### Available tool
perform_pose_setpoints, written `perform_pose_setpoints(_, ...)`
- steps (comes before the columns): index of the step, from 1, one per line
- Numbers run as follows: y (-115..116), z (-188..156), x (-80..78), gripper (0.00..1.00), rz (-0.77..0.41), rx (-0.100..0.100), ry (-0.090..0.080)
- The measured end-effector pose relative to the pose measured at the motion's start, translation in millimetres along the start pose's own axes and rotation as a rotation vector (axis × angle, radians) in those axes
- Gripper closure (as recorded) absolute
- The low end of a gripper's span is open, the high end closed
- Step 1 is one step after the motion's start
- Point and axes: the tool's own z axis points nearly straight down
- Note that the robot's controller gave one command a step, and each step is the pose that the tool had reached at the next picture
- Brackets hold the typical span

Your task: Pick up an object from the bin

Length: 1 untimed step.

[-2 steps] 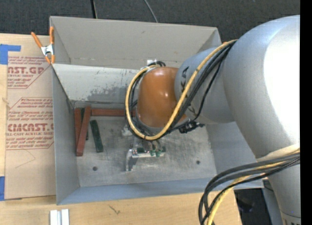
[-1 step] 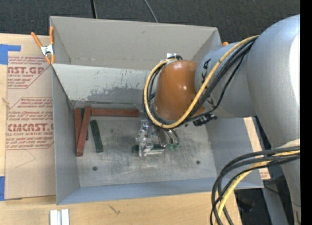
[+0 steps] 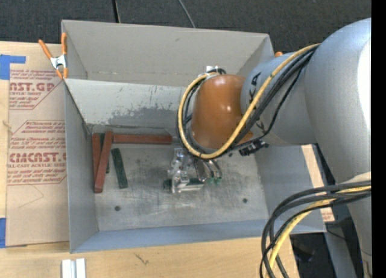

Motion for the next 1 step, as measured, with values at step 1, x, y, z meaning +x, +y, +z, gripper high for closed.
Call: perform_pose_setpoints(1,12.7,-157.3,-16.7,1.00,0.033,-0.001,-0.005)
